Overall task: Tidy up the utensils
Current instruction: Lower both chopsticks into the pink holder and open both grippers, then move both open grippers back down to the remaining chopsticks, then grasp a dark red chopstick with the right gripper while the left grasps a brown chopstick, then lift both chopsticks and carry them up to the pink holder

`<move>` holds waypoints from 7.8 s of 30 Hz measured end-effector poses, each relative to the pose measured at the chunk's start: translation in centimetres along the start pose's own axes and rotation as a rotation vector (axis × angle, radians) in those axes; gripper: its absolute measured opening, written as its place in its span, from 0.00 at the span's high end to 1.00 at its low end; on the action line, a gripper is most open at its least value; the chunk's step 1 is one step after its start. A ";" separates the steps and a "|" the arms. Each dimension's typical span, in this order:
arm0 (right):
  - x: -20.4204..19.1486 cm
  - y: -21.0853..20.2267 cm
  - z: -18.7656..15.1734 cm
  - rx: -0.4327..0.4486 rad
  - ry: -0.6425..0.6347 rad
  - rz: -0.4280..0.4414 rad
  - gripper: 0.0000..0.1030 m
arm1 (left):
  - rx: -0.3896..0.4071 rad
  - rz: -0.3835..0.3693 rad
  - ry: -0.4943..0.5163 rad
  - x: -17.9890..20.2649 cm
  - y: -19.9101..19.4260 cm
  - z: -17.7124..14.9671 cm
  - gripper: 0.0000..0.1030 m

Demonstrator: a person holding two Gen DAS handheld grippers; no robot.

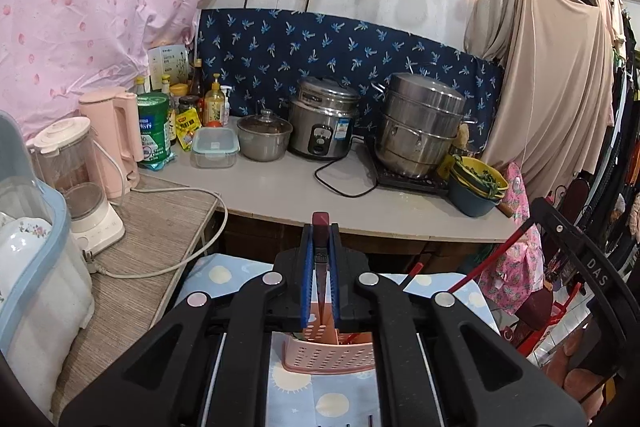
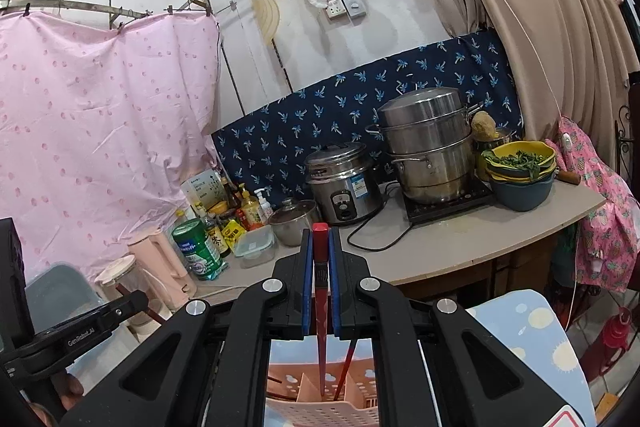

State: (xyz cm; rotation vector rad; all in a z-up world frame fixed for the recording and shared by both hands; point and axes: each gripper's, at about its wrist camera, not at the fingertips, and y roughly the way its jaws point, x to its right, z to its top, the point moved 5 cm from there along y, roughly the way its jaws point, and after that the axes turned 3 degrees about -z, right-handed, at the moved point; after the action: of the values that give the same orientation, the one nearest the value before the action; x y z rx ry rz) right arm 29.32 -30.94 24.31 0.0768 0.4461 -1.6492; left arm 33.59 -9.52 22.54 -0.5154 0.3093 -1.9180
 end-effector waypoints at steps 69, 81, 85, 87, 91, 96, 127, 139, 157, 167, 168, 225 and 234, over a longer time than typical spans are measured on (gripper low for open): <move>1.7 -12.2 -23.6 -0.371 -0.136 -0.060 0.75 | -0.260 0.100 0.064 -2.6 -5.8 -21.7 0.88; 1.8 -14.8 -30.5 -0.468 -0.166 -0.080 0.75 | -0.341 0.092 0.050 -3.1 -6.6 -27.8 0.88; 2.2 -15.4 -32.8 -0.509 -0.144 -0.082 0.75 | -0.362 0.098 0.054 -3.4 -6.9 -29.4 0.88; 2.2 -15.6 -33.7 -0.526 -0.142 -0.083 0.75 | -0.372 0.102 0.060 -3.4 -7.0 -30.1 0.88; 2.0 -15.8 -35.3 -0.554 -0.148 -0.084 0.75 | -0.396 0.098 0.056 -3.5 -7.2 -31.5 0.88; 1.5 -16.2 -36.7 -0.573 -0.171 -0.088 0.75 | -0.428 0.096 0.060 -3.4 -7.2 -33.3 0.84; 2.6 -16.7 -38.6 -0.611 -0.186 -0.144 0.94 | -0.484 0.079 0.094 -2.7 -7.8 -36.9 0.52; 4.0 -17.7 -38.5 -0.602 -0.154 -0.145 0.94 | -0.511 0.043 0.128 -0.6 -7.8 -38.1 0.52; 4.4 -18.1 -38.4 -0.596 -0.133 -0.137 0.94 | -0.518 0.074 0.152 -0.2 -7.3 -39.0 0.54; 4.4 -18.1 -38.4 -0.598 -0.130 -0.136 0.94 | -0.529 0.070 0.130 -0.9 -7.3 -38.6 0.92; 4.5 -18.2 -38.4 -0.598 -0.128 -0.137 0.94 | -0.534 0.064 0.121 -1.0 -7.3 -38.6 0.92; 2.8 -11.5 -12.3 -0.183 -0.040 -0.064 0.94 | -0.184 0.010 -0.012 -2.5 -6.6 -13.1 0.93; 1.2 -9.1 -6.1 -0.105 -0.011 -0.017 0.94 | -0.076 -0.029 -0.033 -1.1 -6.6 -5.9 0.93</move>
State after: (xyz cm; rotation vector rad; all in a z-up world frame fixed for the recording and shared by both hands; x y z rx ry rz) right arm 19.08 -29.49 20.51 -0.0138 0.5255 -1.6395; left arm 25.75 -6.10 20.08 -0.6046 0.3562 -1.9295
